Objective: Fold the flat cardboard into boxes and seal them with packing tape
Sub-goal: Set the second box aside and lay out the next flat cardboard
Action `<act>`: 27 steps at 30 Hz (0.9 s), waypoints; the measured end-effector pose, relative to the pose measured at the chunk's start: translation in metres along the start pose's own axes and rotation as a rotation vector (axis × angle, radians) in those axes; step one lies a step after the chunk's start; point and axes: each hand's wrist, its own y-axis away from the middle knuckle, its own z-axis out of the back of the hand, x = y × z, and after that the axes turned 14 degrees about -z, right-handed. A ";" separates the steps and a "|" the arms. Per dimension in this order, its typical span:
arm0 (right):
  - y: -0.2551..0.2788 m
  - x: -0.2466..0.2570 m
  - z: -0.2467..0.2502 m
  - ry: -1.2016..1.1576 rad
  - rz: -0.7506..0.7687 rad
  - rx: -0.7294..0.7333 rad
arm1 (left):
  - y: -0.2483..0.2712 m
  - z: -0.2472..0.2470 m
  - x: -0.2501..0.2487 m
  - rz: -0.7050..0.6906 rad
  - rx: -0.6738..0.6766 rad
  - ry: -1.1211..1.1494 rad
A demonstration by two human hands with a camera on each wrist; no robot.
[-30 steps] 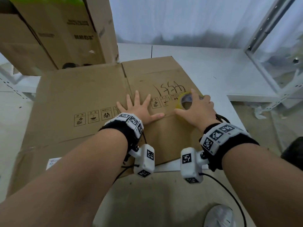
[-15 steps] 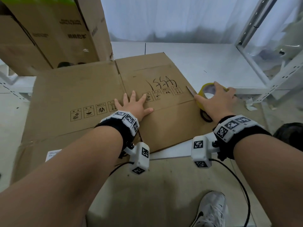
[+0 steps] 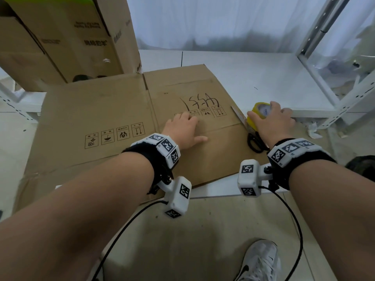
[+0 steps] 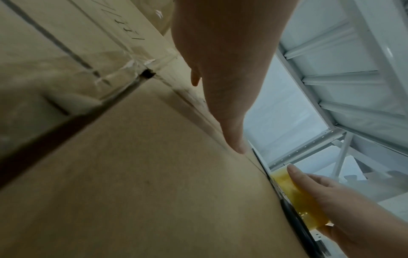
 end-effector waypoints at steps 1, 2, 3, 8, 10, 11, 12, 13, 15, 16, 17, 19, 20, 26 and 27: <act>-0.002 0.000 -0.002 0.030 0.027 -0.004 | -0.001 0.000 0.001 0.005 0.037 0.009; -0.003 0.001 -0.004 0.066 0.057 -0.002 | -0.002 0.000 0.002 0.011 0.073 0.016; -0.003 0.001 -0.007 0.107 0.069 0.008 | -0.003 -0.001 0.003 0.020 0.104 0.018; -0.002 -0.006 -0.012 0.280 0.085 0.037 | -0.018 -0.001 -0.005 0.011 0.112 0.024; -0.005 -0.011 -0.010 0.267 0.107 0.012 | -0.024 -0.003 -0.016 -0.001 0.141 0.037; -0.007 -0.014 -0.008 0.256 0.108 0.002 | -0.026 -0.005 -0.021 0.006 0.168 0.036; -0.009 -0.017 -0.007 0.250 0.103 -0.005 | -0.027 -0.008 -0.025 0.022 0.197 0.026; -0.010 -0.020 -0.006 0.247 0.089 -0.013 | -0.027 -0.012 -0.026 0.040 0.220 0.016; -0.010 -0.028 -0.003 0.233 0.058 -0.038 | -0.025 -0.018 -0.026 0.061 0.234 0.008; -0.009 -0.033 -0.001 0.228 0.046 -0.046 | -0.024 -0.020 -0.026 0.062 0.234 0.003; -0.008 -0.037 0.000 0.231 0.047 -0.053 | -0.022 -0.020 -0.025 0.062 0.236 -0.007; -0.005 -0.042 0.002 0.246 0.067 -0.058 | -0.020 -0.019 -0.023 0.062 0.241 -0.031; -0.003 -0.044 0.002 0.249 0.071 -0.051 | -0.020 -0.018 -0.023 0.059 0.243 -0.042; 0.008 -0.039 -0.008 0.265 0.121 0.034 | -0.007 -0.012 -0.016 0.039 0.267 -0.068; 0.011 -0.039 -0.010 0.261 0.150 0.045 | -0.001 -0.011 -0.013 0.040 0.273 -0.065</act>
